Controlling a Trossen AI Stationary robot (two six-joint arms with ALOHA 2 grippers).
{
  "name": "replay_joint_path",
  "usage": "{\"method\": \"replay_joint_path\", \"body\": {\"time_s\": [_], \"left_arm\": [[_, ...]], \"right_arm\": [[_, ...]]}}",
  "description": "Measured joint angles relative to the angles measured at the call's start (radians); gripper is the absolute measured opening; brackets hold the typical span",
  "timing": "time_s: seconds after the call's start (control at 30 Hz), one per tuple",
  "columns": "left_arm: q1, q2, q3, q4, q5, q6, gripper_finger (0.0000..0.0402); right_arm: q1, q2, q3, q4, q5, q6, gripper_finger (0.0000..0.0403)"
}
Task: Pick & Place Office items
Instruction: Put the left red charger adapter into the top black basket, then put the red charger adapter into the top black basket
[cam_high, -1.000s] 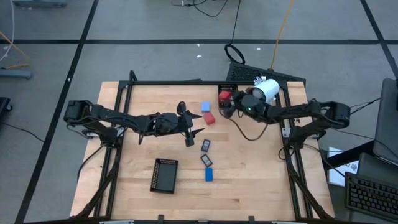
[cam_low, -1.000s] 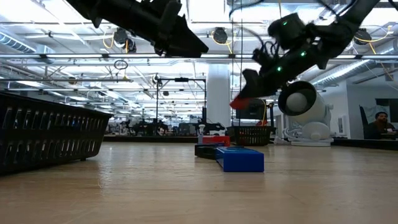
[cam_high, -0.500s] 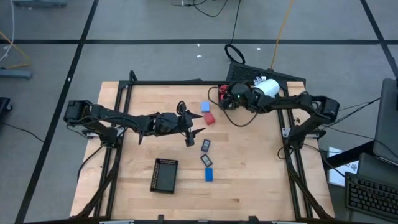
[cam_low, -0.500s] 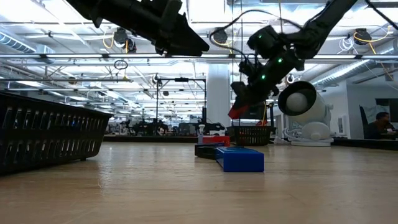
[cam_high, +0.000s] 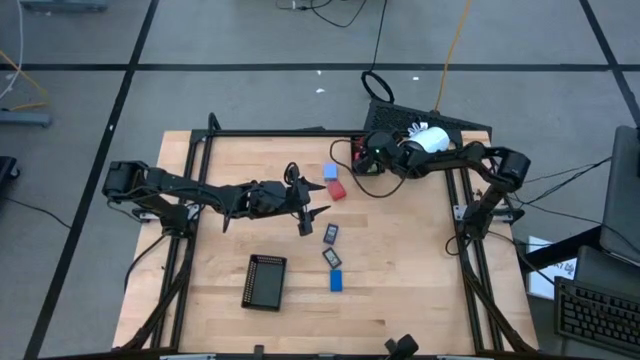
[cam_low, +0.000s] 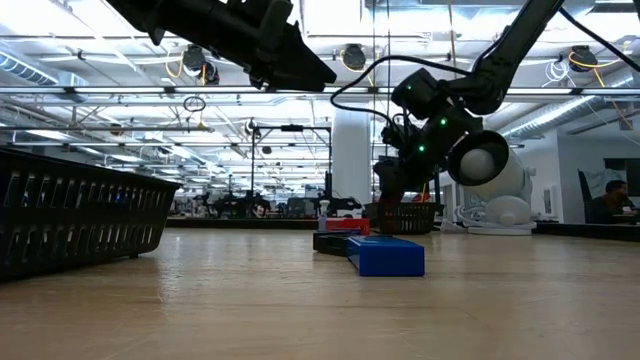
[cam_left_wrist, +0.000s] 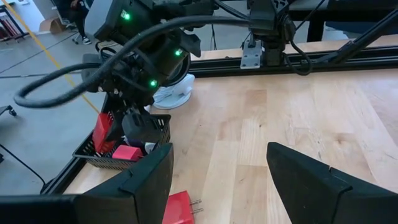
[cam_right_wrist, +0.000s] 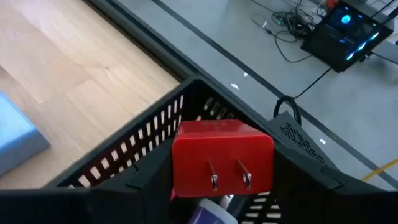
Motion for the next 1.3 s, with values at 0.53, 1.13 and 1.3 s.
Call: {"method": "replay_joint_path", "body": {"time_s": [0.53, 1.13, 1.3], "left_arm": [[0.0, 0.0, 0.0, -0.001, 0.001, 0.0, 0.026], [0.001, 0.0, 0.0, -0.011, -0.027, -0.011, 0.026], [0.012, 0.0, -0.001, 0.01, -0.168, -0.022, 0.026]], "right_arm": [[0.045, -0.039, 0.0, 0.048, -0.002, -0.084, 0.0352], [0.329, -0.333, -0.013, -0.049, -0.353, -0.025, 0.0336], [0.369, -0.338, -0.043, -0.056, -0.566, -0.028, 0.0336]]}}
